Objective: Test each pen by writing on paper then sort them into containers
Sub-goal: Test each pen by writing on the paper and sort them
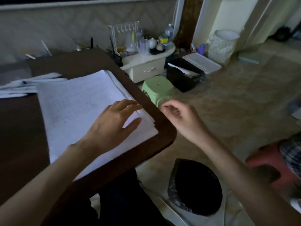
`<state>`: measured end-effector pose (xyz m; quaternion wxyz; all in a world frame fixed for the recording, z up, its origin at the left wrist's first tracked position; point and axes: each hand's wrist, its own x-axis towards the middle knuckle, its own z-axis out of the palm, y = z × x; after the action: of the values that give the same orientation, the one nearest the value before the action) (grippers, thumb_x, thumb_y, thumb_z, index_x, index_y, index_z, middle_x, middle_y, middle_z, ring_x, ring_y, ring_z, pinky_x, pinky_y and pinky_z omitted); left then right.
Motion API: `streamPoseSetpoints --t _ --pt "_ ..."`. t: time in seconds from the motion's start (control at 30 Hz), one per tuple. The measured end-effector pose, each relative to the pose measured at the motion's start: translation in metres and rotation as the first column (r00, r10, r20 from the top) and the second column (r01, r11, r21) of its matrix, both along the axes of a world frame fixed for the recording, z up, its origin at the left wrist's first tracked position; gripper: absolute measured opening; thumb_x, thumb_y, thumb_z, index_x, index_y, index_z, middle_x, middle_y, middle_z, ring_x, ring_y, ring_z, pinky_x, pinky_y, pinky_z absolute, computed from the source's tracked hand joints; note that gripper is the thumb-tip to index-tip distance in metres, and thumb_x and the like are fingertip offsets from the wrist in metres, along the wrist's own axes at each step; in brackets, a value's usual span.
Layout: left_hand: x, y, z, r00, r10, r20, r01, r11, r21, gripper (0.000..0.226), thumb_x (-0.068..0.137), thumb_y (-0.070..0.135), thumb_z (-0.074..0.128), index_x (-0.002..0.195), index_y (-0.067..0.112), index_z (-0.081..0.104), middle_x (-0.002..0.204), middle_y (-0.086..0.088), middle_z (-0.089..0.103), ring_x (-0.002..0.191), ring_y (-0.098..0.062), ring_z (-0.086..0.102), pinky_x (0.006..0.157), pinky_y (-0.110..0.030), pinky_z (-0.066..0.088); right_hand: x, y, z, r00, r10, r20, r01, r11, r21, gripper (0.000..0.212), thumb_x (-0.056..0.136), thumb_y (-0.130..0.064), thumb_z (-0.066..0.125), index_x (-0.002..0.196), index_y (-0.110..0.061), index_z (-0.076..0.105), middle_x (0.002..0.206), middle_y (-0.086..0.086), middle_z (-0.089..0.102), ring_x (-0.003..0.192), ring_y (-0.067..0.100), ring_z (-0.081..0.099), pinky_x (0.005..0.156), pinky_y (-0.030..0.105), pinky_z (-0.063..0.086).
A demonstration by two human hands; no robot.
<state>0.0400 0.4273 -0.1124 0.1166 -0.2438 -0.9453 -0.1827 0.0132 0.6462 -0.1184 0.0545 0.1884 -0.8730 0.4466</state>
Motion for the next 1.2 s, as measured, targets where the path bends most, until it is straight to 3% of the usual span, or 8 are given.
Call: streamPoseSetpoints --t 0.17,0.3,0.4,0.53,0.73,0.9,1.1,1.2 --pt "0.023 -0.100 0.004 0.958 0.280 0.058 -0.282 0.959 0.027 0.047 0.088 0.043 0.040 0.125 0.019 0.056 0.131 -0.005 0.053 0.116 -0.024 0.051 0.092 -0.045 0.047 -0.029 -0.105 0.008 0.966 0.244 -0.090 -0.239 0.969 0.060 0.014 0.092 -0.012 0.057 0.098 -0.006 0.068 0.092 0.000 0.064 0.079 0.002 0.057 0.068 0.007 0.039" --pt "0.046 -0.169 -0.010 0.872 0.489 -0.036 -0.489 0.872 -0.002 0.032 0.091 0.027 0.052 0.118 0.012 0.062 0.120 -0.012 0.059 0.103 -0.035 0.058 0.084 -0.050 0.050 -0.048 -0.191 0.008 0.917 0.396 -0.056 -0.388 0.914 0.120 0.016 0.093 -0.014 0.055 0.099 -0.005 0.067 0.099 0.005 0.065 0.091 0.013 0.059 0.069 0.013 0.039" --pt "0.059 -0.198 -0.023 0.811 0.584 -0.021 -0.585 0.810 -0.046 0.039 0.090 0.026 0.058 0.126 0.012 0.056 0.126 -0.013 0.055 0.110 -0.035 0.055 0.092 -0.049 0.046 -0.057 -0.244 0.006 0.885 0.464 -0.048 -0.451 0.877 0.163 0.017 0.094 -0.012 0.052 0.102 -0.007 0.066 0.106 0.006 0.064 0.100 0.012 0.056 0.076 0.014 0.037" --pt "0.066 -0.205 -0.037 0.786 0.618 0.000 -0.615 0.783 -0.093 0.042 0.092 0.038 0.051 0.129 0.018 0.054 0.132 -0.004 0.052 0.119 -0.025 0.050 0.097 -0.039 0.040 -0.072 -0.296 0.006 0.874 0.476 -0.098 -0.450 0.868 0.209 0.019 0.093 -0.004 0.050 0.104 -0.002 0.065 0.110 0.009 0.064 0.105 0.017 0.055 0.079 0.014 0.035" --pt "0.064 -0.204 -0.038 0.779 0.627 0.021 -0.623 0.778 -0.082 0.042 0.095 0.043 0.040 0.132 0.025 0.050 0.137 0.007 0.046 0.125 -0.013 0.043 0.101 -0.030 0.035 -0.104 -0.358 0.001 0.885 0.418 -0.207 -0.338 0.880 0.334 0.017 0.091 -0.008 0.053 0.104 -0.006 0.064 0.106 0.010 0.064 0.103 0.028 0.055 0.087 0.036 0.041" --pt "0.064 -0.207 -0.041 0.794 0.608 0.007 -0.606 0.793 -0.056 0.043 0.096 0.045 0.037 0.135 0.028 0.045 0.140 0.009 0.042 0.127 -0.009 0.039 0.102 -0.026 0.031 -0.110 -0.390 -0.005 0.859 0.431 -0.276 -0.248 0.822 0.513 0.035 0.097 -0.023 0.048 0.129 -0.010 0.052 0.123 0.011 0.056 0.113 0.029 0.046 0.093 0.034 0.035" --pt "0.066 -0.207 -0.041 0.797 0.604 -0.011 -0.604 0.796 -0.040 0.042 0.096 0.043 0.040 0.133 0.026 0.048 0.138 0.007 0.044 0.126 -0.011 0.041 0.101 -0.027 0.032 -0.114 -0.399 -0.011 0.824 0.450 -0.343 -0.194 0.794 0.576 0.014 0.095 -0.009 0.049 0.104 -0.007 0.059 0.106 0.010 0.057 0.099 0.026 0.047 0.079 0.033 0.037" --pt "0.066 -0.208 -0.041 0.802 0.597 -0.009 -0.596 0.801 -0.048 0.043 0.096 0.044 0.037 0.135 0.027 0.045 0.140 0.008 0.042 0.127 -0.010 0.040 0.102 -0.027 0.032 -0.107 -0.398 -0.005 0.758 0.489 -0.432 -0.261 0.834 0.486 0.013 0.096 -0.011 0.047 0.101 -0.006 0.058 0.099 0.010 0.063 0.093 0.027 0.053 0.074 0.030 0.036"
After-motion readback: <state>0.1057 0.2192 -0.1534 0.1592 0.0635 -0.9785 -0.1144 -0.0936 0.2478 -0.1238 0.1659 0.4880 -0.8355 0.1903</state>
